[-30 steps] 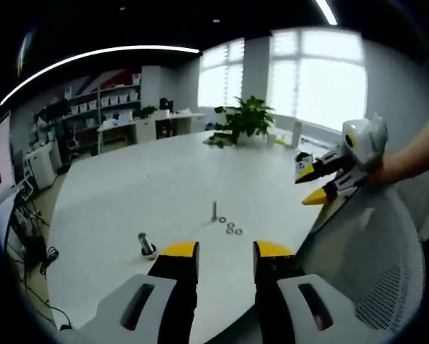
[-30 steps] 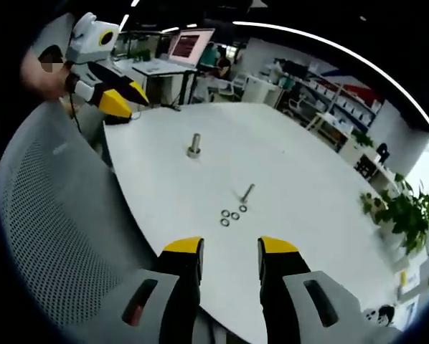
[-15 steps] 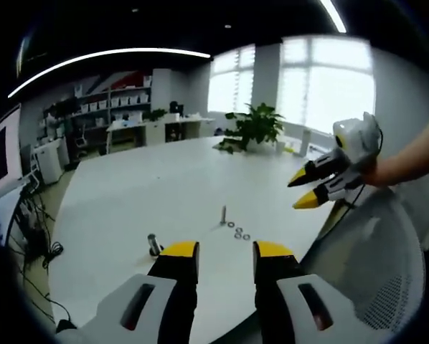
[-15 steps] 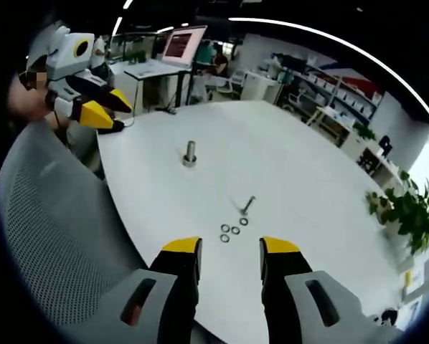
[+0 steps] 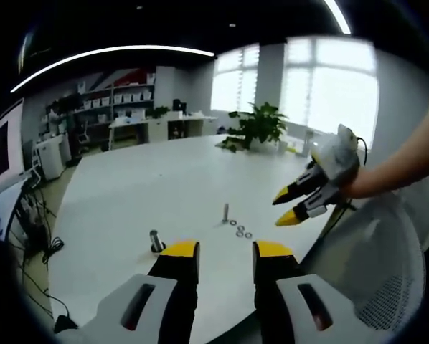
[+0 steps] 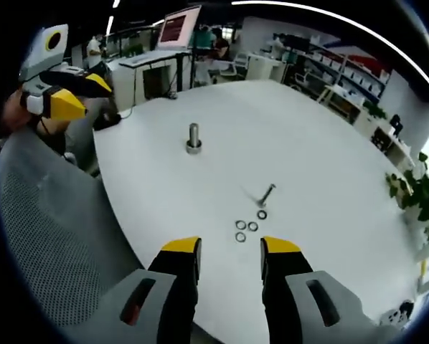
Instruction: Place the washer onto the threaded stud by aligning its center hole with the stud, sliding it down to the base, and recovering from edge contact or off-axis alignment until the washer reaches the visible bottom stop.
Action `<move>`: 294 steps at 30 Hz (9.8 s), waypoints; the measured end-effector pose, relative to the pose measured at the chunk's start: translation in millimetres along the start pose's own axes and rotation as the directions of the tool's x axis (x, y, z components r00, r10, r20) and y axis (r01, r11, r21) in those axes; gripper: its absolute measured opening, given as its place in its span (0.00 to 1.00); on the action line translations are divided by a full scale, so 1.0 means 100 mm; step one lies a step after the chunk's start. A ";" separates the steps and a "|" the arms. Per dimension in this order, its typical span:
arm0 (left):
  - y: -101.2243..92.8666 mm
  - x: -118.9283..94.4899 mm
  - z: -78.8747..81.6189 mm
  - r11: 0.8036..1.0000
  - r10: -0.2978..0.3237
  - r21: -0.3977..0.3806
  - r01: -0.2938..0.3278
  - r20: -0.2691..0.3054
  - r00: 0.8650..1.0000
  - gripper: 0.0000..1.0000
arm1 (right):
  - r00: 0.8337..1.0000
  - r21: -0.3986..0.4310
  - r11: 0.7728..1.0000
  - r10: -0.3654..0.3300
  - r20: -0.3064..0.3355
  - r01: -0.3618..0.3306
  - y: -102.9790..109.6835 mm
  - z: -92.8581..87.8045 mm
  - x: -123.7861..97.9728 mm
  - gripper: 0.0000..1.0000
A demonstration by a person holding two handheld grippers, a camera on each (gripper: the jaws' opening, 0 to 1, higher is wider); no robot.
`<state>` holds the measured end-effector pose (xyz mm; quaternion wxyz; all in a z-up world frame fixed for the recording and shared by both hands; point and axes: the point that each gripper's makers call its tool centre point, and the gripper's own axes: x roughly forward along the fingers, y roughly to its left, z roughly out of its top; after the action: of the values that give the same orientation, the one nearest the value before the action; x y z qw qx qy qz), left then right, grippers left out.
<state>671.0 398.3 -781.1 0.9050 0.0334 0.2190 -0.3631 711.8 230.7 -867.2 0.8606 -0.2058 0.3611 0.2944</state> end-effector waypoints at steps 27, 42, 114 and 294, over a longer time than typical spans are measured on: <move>0.07 0.03 -0.15 0.998 0.048 0.046 -0.044 -0.083 0.995 0.24 | 0.995 0.088 0.995 0.058 -0.087 -0.050 -0.18 -0.33 0.62 0.35; 0.08 0.05 -0.22 0.998 0.051 0.041 -0.047 -0.112 0.992 0.24 | 0.976 0.090 0.991 0.111 -0.189 -0.095 -0.20 -0.51 0.95 0.26; 0.00 0.08 -0.29 0.998 0.012 0.056 -0.003 -0.158 0.987 0.22 | 0.828 -0.089 0.974 0.125 -0.547 -0.206 -0.15 -0.52 1.07 0.15; 0.35 0.01 -0.46 0.962 0.249 0.181 -0.206 -0.260 0.933 0.18 | 0.923 -0.154 0.945 0.232 -0.309 -0.289 -0.68 0.17 1.40 0.19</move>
<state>678.4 433.0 -826.2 0.8957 0.1780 0.3115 -0.2628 844.5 239.7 -950.5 0.7275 -0.2803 0.4752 0.4078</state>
